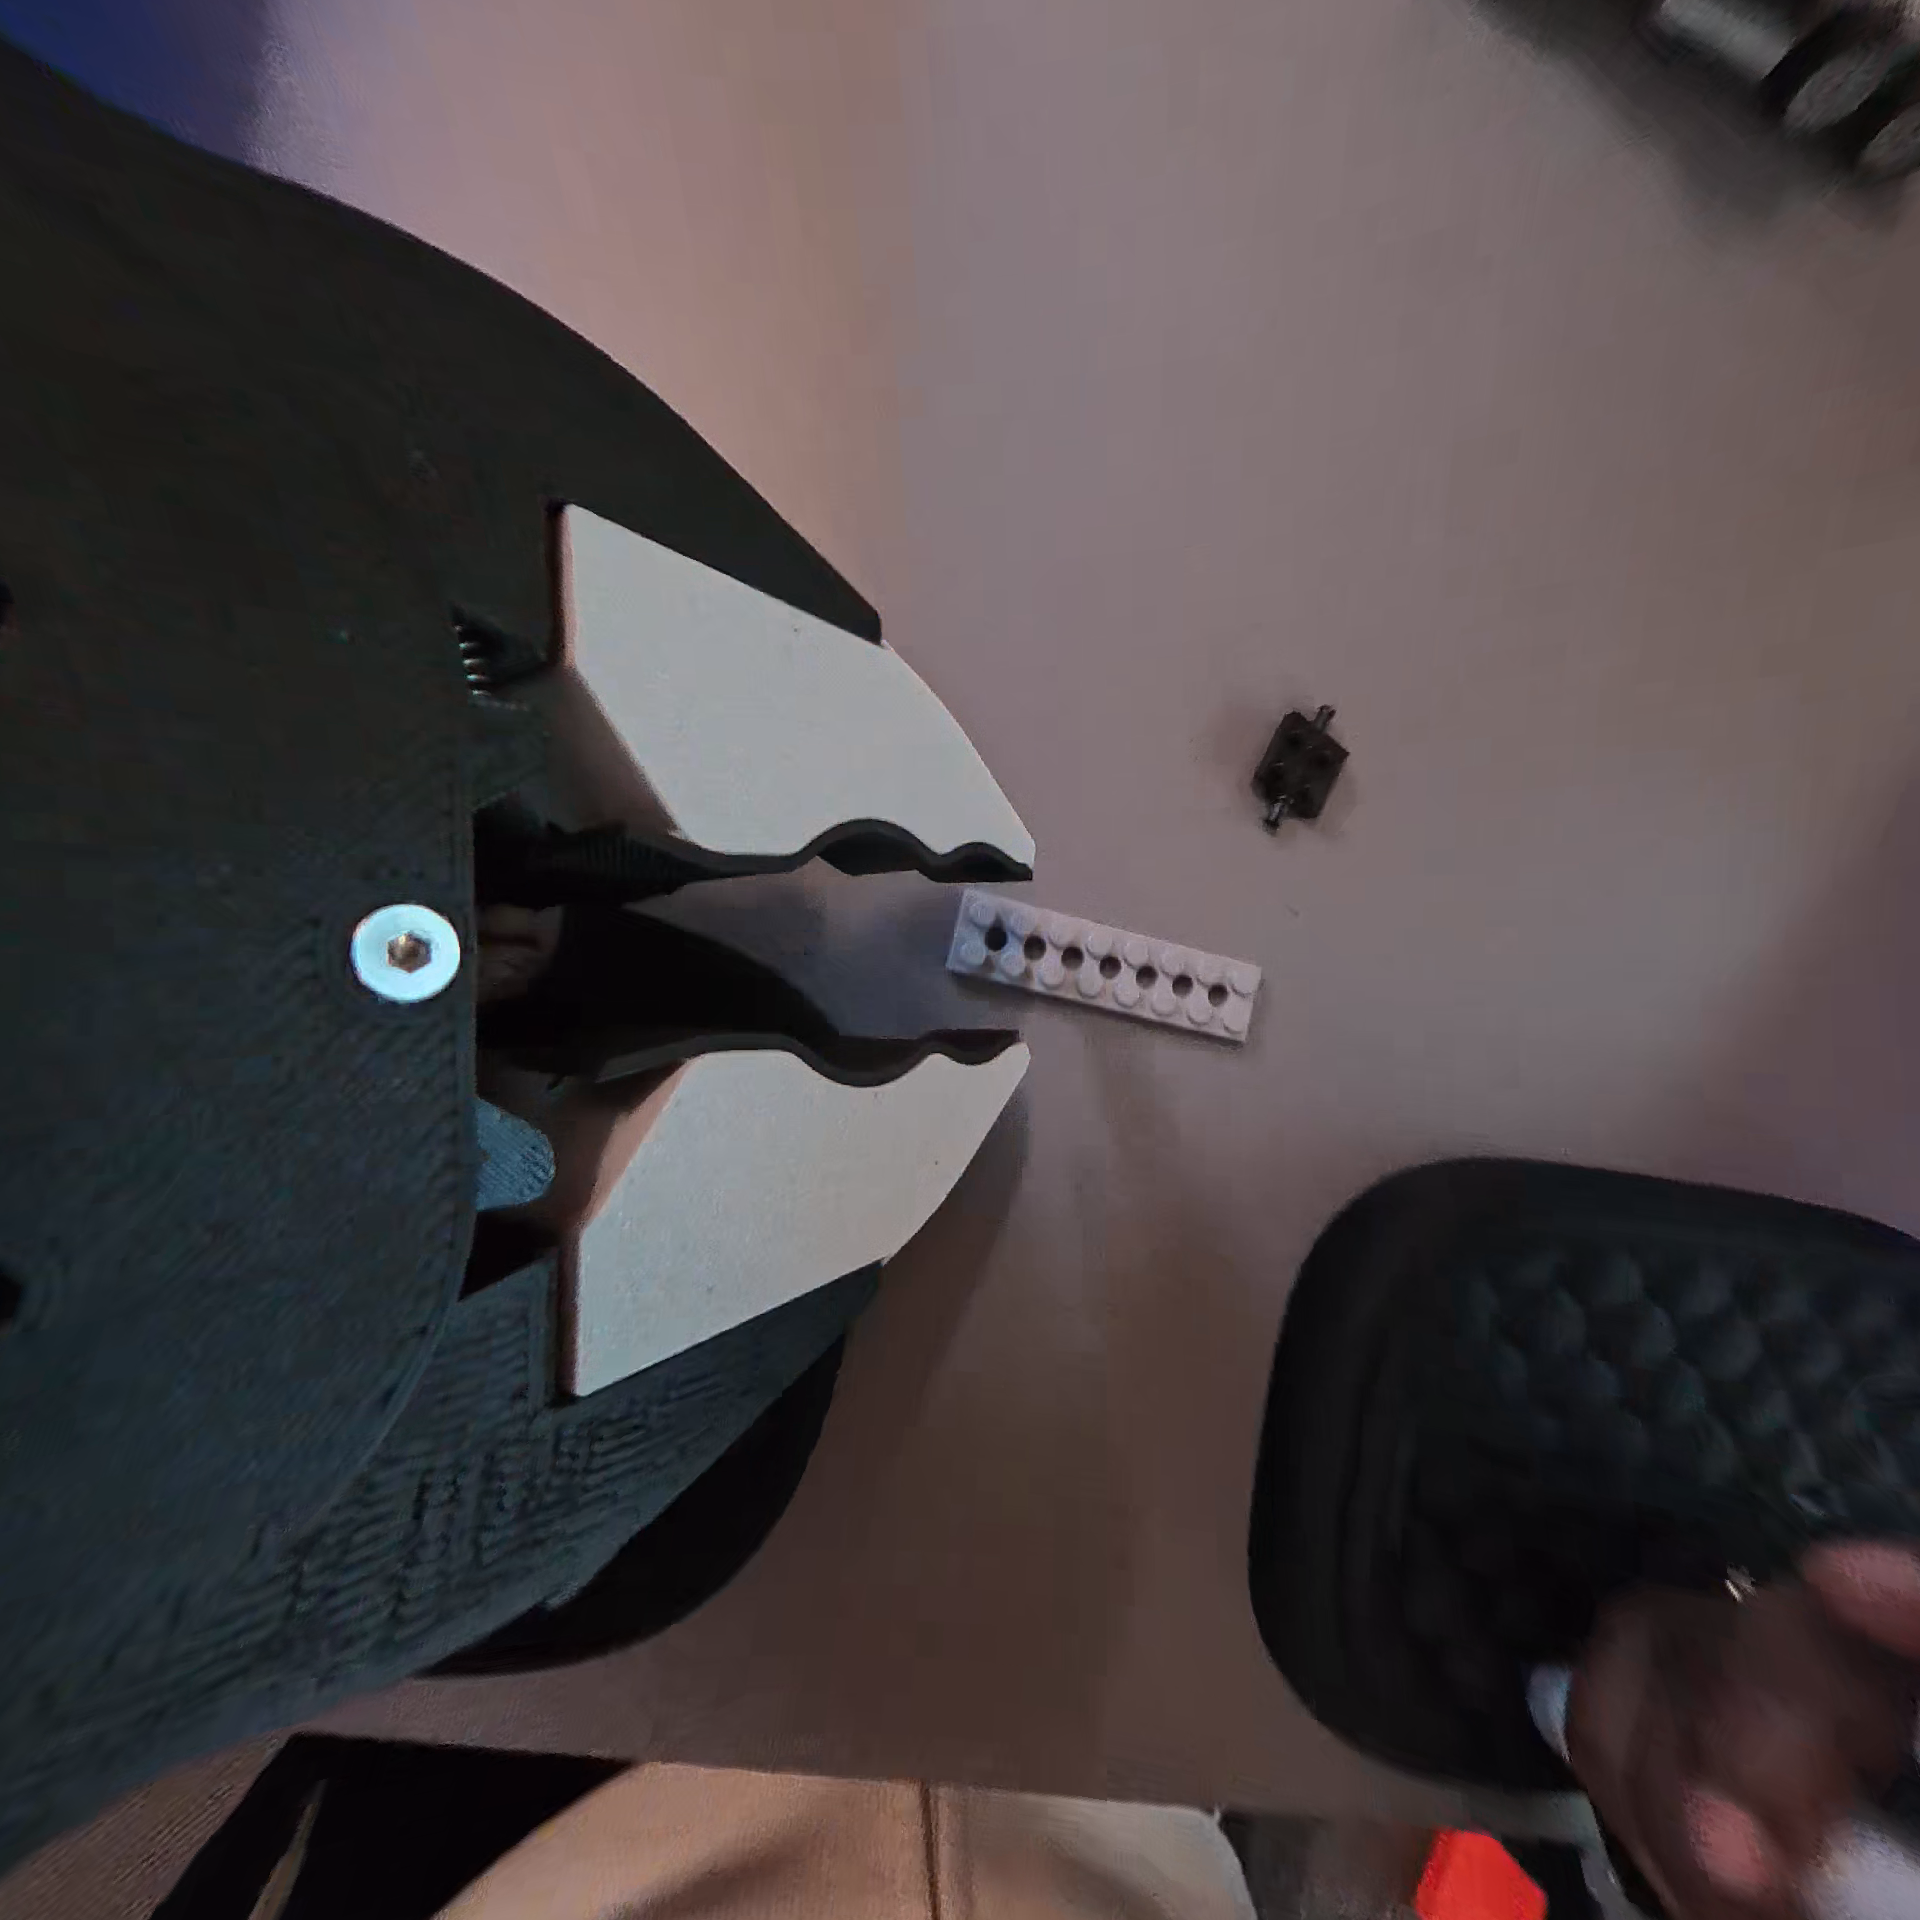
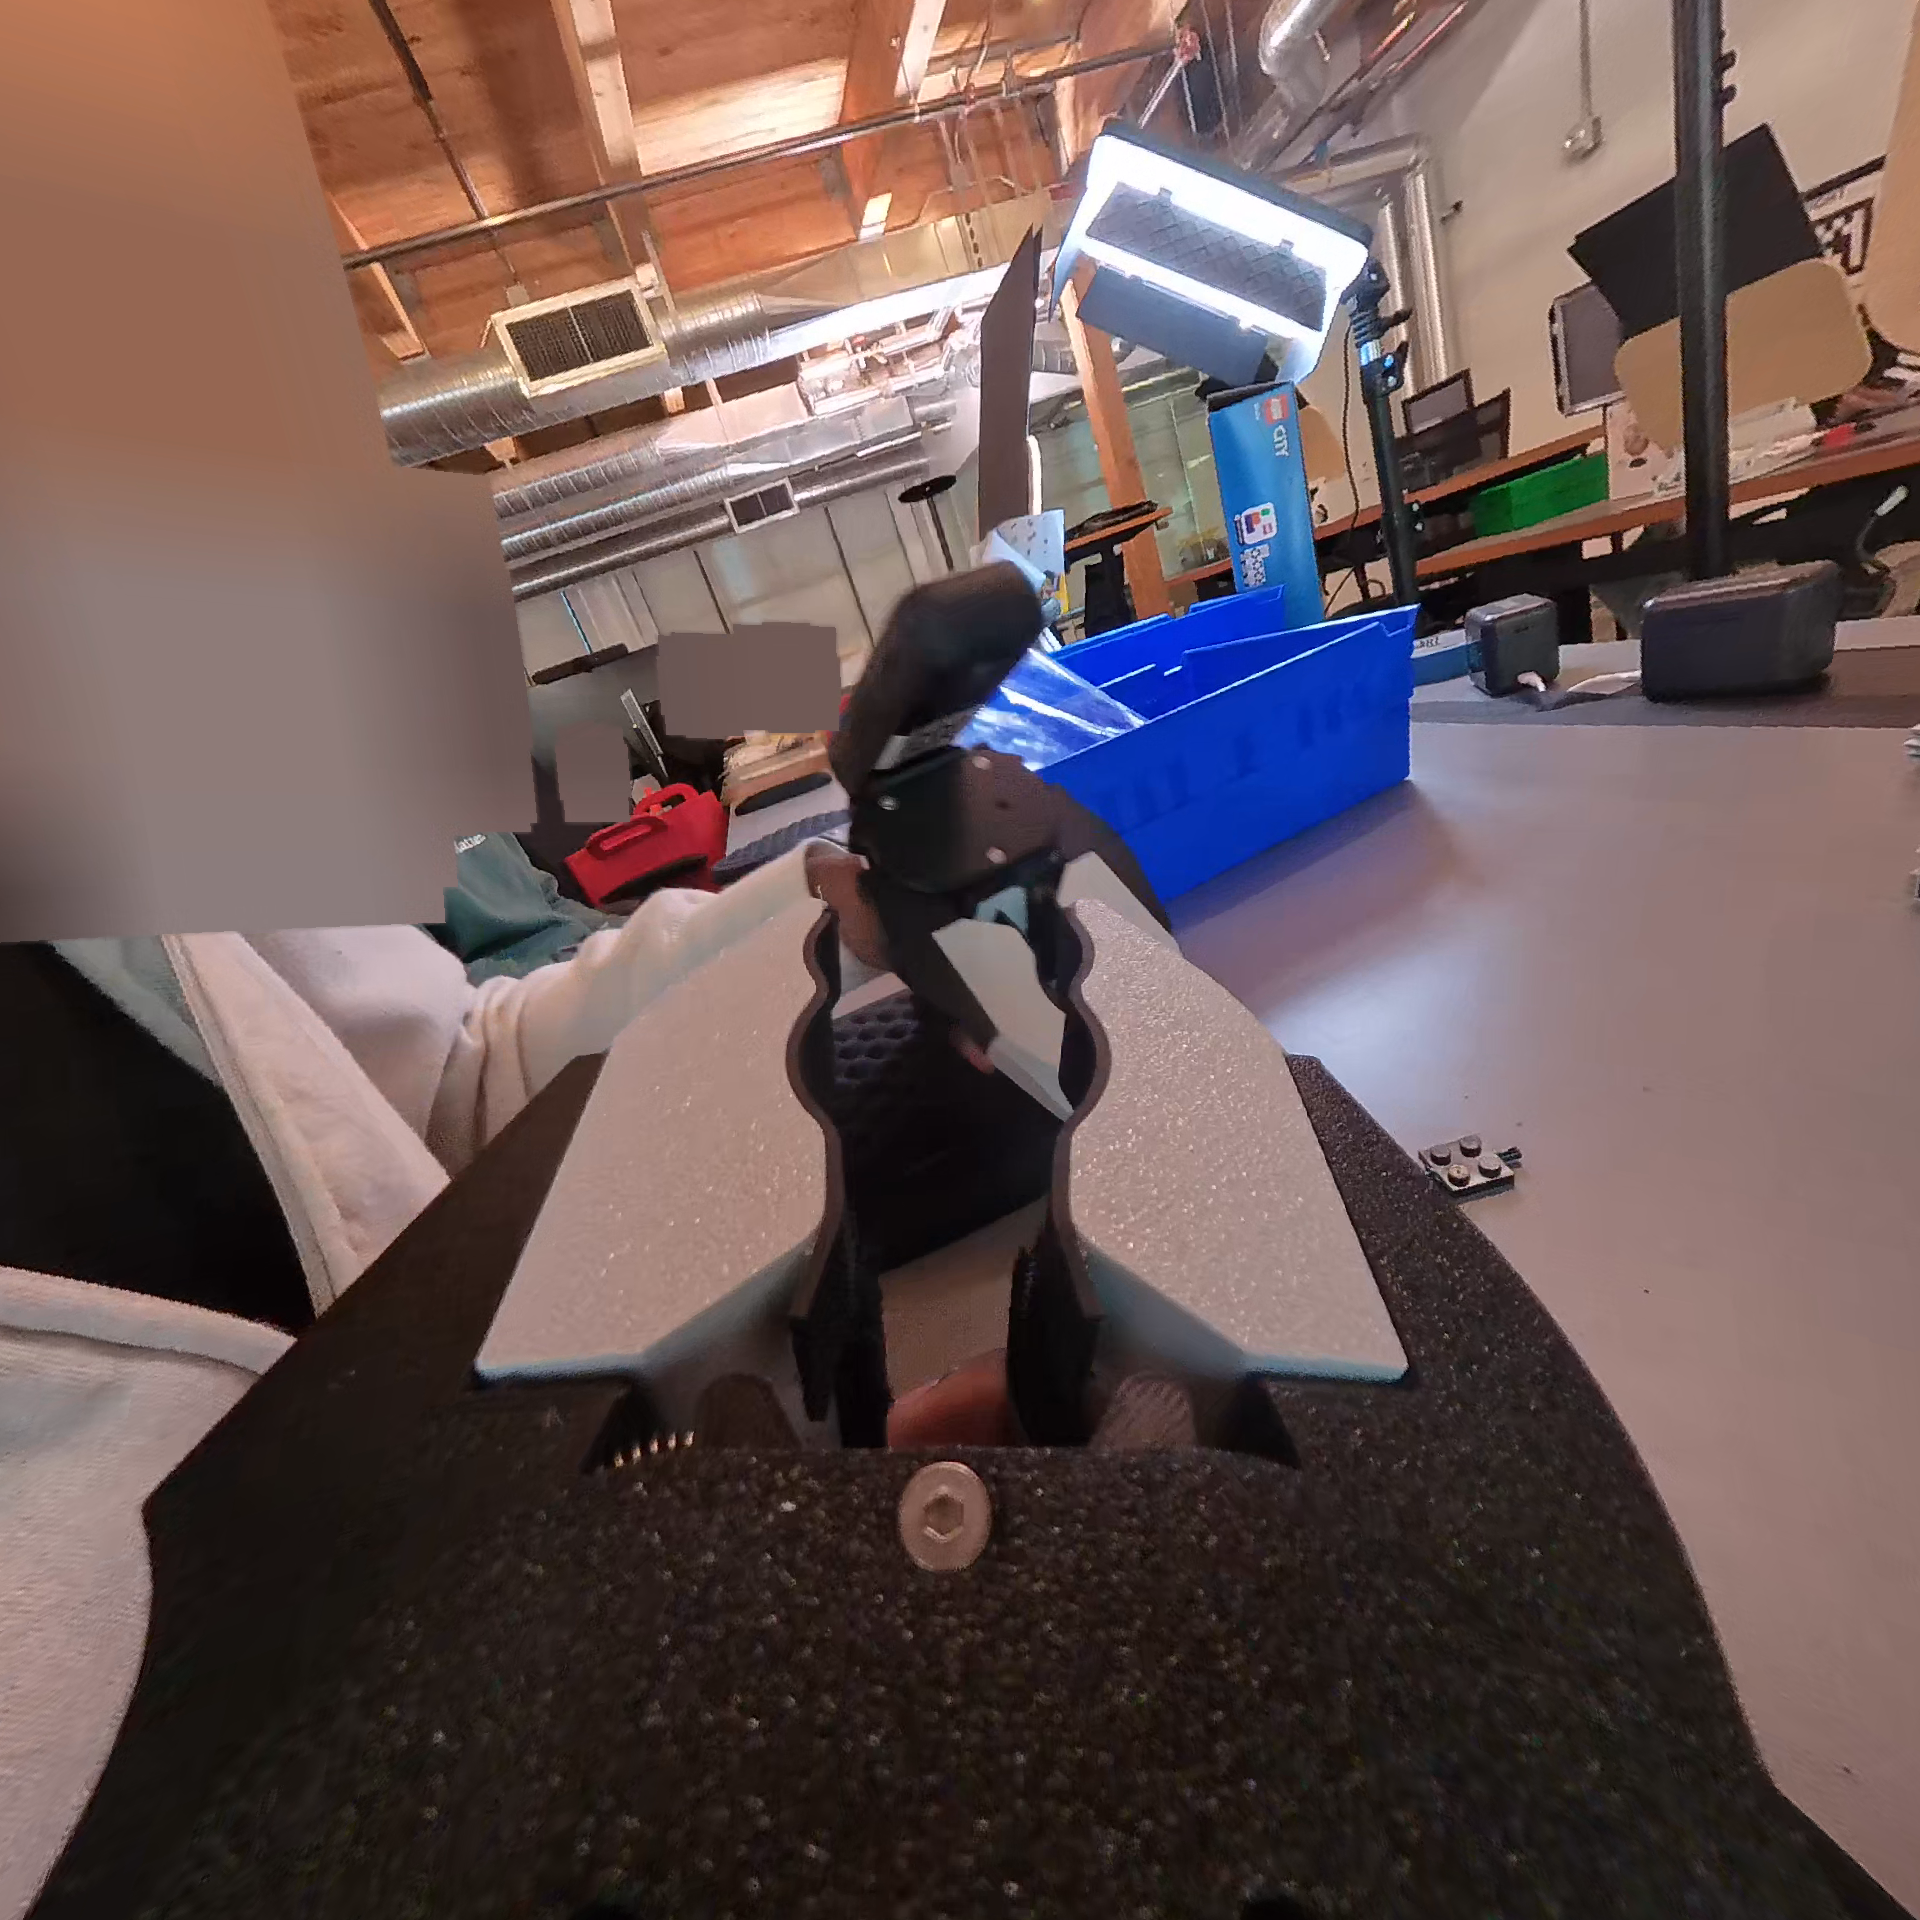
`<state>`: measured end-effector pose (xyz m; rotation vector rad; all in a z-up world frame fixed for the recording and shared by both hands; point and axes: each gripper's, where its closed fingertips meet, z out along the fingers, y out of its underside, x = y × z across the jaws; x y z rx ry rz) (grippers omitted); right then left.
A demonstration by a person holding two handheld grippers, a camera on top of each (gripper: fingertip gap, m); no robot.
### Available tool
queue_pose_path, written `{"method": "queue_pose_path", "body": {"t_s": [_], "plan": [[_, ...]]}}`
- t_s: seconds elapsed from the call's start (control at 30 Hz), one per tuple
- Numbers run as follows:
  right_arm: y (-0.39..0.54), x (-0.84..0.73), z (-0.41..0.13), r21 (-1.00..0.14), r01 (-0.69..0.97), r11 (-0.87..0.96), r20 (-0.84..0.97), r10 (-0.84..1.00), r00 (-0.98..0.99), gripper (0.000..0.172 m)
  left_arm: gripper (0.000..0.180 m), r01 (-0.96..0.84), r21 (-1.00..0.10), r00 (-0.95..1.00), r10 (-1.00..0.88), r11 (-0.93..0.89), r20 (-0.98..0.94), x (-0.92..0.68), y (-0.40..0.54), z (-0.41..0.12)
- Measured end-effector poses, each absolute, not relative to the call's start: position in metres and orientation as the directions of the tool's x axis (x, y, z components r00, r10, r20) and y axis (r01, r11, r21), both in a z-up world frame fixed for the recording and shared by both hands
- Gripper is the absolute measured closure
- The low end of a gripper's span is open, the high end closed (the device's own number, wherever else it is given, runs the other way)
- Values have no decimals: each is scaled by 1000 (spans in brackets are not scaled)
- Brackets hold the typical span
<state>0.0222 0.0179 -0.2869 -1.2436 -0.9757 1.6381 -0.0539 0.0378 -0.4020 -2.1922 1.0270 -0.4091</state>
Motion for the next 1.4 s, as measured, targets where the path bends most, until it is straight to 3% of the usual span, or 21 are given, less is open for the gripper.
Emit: {"method": "queue_pose_path", "body": {"t_s": [0.13, 0.2, 0.33, 0.47, 0.57, 0.7, 0.8, 0.93, 1.1, 1.2, 1.4], "plan": [[22, 26, -284, -909, -200, -365, -338, 928, -156, 134, 152, -594, -614, 602, -793, -520, 89, -51, 43, -417], [23, 27, -283, -902, -202, -381, -352, 921, -163, 134, 164, -609, -611, 598, -799, -505, 65, -53, 44, -417], [24, 27, -283, -897, -209, -390, -360, 918, -167, 134, 164, -613, -644, 644, -761, -458, -72, -58, 46, -409], [26, 29, -282, -891, -224, -395, -363, 916, -169, 134, 164, -470, -780, 777, -613, -414, -143, -65, 29, -352], [26, 28, -282, -888, -220, -405, -373, 912, -172, 134, 164, -418, -795, 892, -362, -439, -270, -111, 1, -308], [26, 28, -282, -890, -221, -399, -366, 914, -174, 134, 164, -332, -749, 892, 66, -574, -447, -208, -65, -261], [26, 29, -281, -890, -236, -389, -357, 919, -170, 134, 164, -277, -682, 817, 208, -676, -538, -262, -100, -238], [25, 30, -280, -897, -244, -370, -340, 927, -156, 134, 164, -247, -568, 765, 202, -785, -611, -309, -99, -228], [24, 28, -281, -905, -233, -357, -330, 933, -146, 134, 164, -182, -414, 808, 104, -892, -580, -353, -69, -264], [25, 28, -281, -904, -232, -360, -334, 931, -145, 134, 149, -146, -463, 828, 148, -874, -542, -363, -57, -269], [27, 29, -281, -891, -242, -385, -356, 921, -158, 134, 148, -283, -672, 835, 170, -684, -524, -312, -43, -237]]}}
